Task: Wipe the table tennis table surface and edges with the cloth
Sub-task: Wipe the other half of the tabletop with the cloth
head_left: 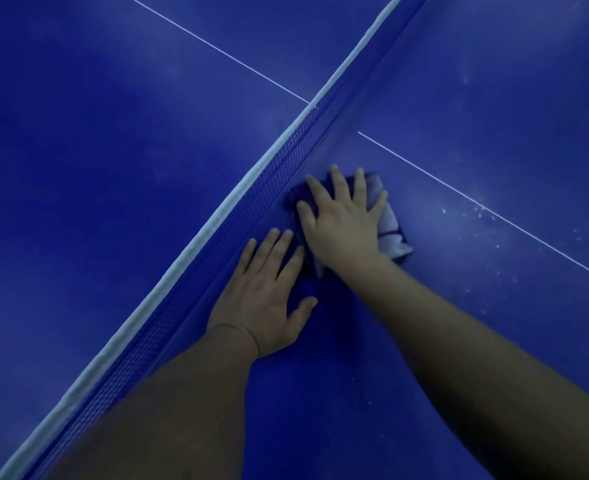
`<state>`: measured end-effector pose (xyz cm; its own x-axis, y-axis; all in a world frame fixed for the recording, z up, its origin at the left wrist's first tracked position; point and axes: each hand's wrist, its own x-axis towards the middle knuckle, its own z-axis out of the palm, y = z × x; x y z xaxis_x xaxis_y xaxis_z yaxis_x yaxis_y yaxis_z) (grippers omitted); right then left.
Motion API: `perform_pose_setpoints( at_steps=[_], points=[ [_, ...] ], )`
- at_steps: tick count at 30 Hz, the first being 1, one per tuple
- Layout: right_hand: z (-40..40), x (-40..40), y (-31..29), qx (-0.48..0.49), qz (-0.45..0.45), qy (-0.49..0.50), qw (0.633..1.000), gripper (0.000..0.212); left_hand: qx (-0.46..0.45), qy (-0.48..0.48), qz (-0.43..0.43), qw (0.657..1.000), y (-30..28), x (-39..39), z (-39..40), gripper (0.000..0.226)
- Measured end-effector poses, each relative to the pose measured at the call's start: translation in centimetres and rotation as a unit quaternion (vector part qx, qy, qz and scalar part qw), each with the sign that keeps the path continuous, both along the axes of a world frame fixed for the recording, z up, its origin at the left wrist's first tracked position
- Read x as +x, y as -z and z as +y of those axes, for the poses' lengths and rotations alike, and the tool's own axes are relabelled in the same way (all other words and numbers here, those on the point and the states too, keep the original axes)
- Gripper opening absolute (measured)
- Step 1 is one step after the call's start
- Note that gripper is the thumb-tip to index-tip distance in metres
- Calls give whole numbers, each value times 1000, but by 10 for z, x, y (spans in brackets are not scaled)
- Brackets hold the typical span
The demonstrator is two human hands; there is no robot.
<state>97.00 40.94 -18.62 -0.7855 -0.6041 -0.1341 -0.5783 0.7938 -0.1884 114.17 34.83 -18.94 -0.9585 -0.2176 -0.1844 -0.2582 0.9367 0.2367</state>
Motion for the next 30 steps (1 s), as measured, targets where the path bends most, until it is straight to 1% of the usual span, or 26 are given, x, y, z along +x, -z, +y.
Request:
perform_pose_setpoints(
  at_steps=[2, 3, 5, 7, 8, 9, 12, 14, 16, 18, 20, 23, 24, 25, 28, 30],
  points=[
    [-13, -28, -2, -6, -2, 4, 1000, 54, -5, -1, -7, 1000, 0, 0, 0, 80],
    [-15, -40, -3, -11, -6, 27, 1000, 54, -5, 1, -7, 1000, 0, 0, 0, 79],
    [-15, -51, -2, -19, -12, 110, 994, 55, -4, 3, -7, 1000, 0, 0, -1, 78],
    [-10, -40, -1, -18, -10, 192, 981, 58, -2, 3, -3, 1000, 0, 0, -3, 78],
    [-9, -29, -1, -16, -7, 215, 976, 60, 1, 3, 1, 1000, 1, -1, -4, 78],
    [-9, -14, 0, -13, -3, 219, 976, 61, 5, 4, 3, 1000, 0, -1, -3, 78],
    [-18, 10, -3, -6, 1, 173, 985, 62, 16, 5, -1, 1000, 0, -1, -2, 79],
    [-28, -5, -8, -7, -4, 154, 988, 59, 13, 5, -12, 1000, 0, -1, -1, 81],
    [-36, -33, -14, -15, -15, 157, 987, 53, 6, 0, -8, 1000, 0, -1, -2, 80],
    [-33, -62, -14, -28, -22, 211, 977, 48, 7, 1, -3, 1000, 1, -1, -2, 79],
    [-9, -74, -13, -23, -19, 297, 955, 48, 11, 9, -3, 1000, 2, -1, -2, 78],
    [34, -49, -8, -17, -13, 378, 925, 50, 4, 10, -3, 1000, 1, -2, -2, 77],
    [39, -32, -7, -21, -16, 382, 924, 50, 3, 12, -6, 1000, 1, -2, -2, 77],
    [39, -16, -5, -18, -14, 365, 931, 50, 1, 15, -8, 1000, 1, -2, -2, 77],
    [25, 7, -1, -11, -9, 229, 973, 50, -9, 13, -5, 1000, 0, -2, -3, 77],
    [21, -11, -4, -9, -7, 162, 987, 49, -10, 12, -5, 1000, 0, -2, -3, 77]
  ],
)
